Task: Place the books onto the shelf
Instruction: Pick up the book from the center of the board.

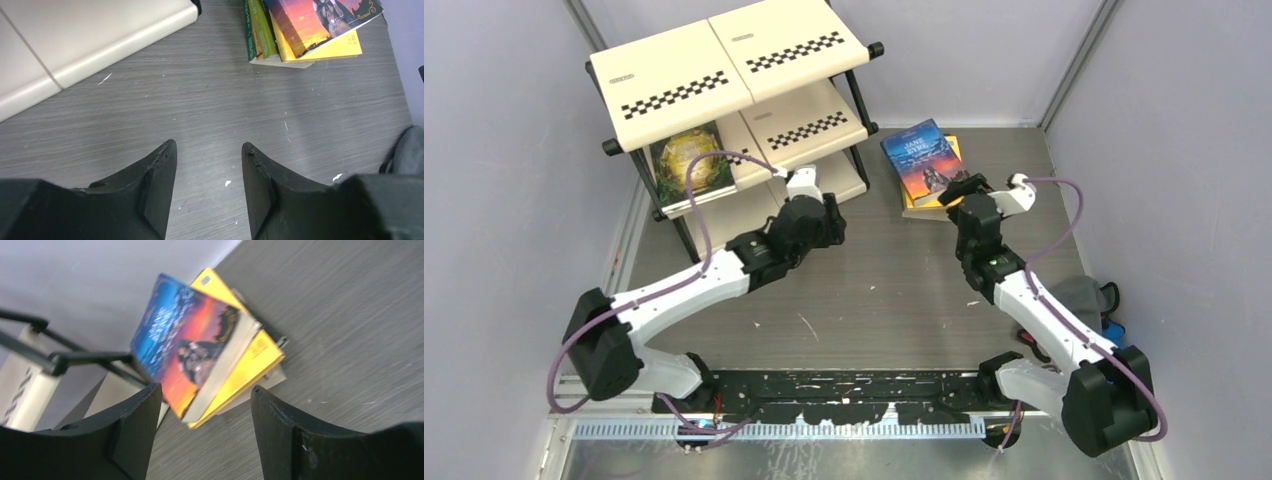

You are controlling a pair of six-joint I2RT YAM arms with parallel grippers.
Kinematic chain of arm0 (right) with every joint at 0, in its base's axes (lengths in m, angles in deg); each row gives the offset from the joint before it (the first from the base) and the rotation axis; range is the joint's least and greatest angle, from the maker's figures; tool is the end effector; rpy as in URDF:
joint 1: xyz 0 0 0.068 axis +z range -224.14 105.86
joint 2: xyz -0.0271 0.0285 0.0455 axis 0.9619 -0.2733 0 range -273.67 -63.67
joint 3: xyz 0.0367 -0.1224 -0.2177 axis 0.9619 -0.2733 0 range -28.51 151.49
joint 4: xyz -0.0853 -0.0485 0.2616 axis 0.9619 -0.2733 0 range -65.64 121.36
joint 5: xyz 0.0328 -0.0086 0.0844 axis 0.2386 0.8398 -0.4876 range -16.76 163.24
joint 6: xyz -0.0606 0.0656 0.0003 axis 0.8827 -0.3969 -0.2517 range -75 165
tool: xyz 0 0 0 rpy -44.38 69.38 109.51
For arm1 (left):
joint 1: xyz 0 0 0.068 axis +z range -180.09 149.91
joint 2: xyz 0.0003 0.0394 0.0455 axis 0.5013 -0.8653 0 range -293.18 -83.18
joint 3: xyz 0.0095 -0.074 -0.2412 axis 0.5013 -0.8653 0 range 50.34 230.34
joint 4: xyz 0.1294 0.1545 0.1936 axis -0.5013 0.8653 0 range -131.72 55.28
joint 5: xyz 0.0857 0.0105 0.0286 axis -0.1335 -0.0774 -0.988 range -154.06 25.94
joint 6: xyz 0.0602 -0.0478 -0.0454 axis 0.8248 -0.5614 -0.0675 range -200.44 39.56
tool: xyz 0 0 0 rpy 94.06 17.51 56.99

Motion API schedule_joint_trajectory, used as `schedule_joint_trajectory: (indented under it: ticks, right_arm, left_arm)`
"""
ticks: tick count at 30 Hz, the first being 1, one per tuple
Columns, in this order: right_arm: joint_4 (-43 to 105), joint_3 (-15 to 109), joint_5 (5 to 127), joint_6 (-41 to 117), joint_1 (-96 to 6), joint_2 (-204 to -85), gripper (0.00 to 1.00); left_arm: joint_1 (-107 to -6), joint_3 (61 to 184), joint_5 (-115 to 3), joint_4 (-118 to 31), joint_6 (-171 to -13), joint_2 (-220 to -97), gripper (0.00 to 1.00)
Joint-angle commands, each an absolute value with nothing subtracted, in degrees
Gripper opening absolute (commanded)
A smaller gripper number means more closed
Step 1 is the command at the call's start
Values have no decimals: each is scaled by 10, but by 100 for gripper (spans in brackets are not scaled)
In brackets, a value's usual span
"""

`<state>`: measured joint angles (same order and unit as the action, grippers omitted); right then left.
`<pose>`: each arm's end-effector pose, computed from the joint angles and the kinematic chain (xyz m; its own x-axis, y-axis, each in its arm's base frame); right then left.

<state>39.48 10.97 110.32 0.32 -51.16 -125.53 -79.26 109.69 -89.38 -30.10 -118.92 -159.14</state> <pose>0.3002 0.0752 0.2487 -0.0021 0.6085 -0.7935 0.3205 0.7521 0.5759 0.2611 -0.2501 0.2621 -0.5145 -0.2649 -0.8155 0.1501 0.9086 -0.3898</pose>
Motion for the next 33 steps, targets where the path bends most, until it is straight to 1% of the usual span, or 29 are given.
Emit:
schedule_joint_trajectory:
  ticks: [1, 5, 11, 20, 24, 28, 33]
  right_arm:
    - [395, 107, 1044, -50, -571, -1256, 71]
    - [403, 107, 1008, -66, -611, -1281, 71]
    - [419, 126, 969, -68, -651, -1329, 72]
    - [437, 181, 887, -47, -727, -1405, 72]
    - [426, 218, 848, -26, -757, -1438, 72]
    - [419, 265, 795, -11, -775, -1478, 72]
    - [400, 321, 756, 9, -779, -1530, 73]
  left_arm:
    - [-797, 1148, -895, -374, -1184, -1641, 53]
    - [-796, 1186, -882, -382, -1185, -1690, 59]
    - [-790, 1239, -866, -405, -1192, -1755, 63]
    - [-744, 1260, -821, -469, -1254, -1826, 64]
    - [-739, 1285, -813, -480, -1258, -1860, 64]
    - [-738, 1319, -810, -479, -1254, -1892, 64]
    - [-732, 1337, -814, -488, -1255, -1918, 64]
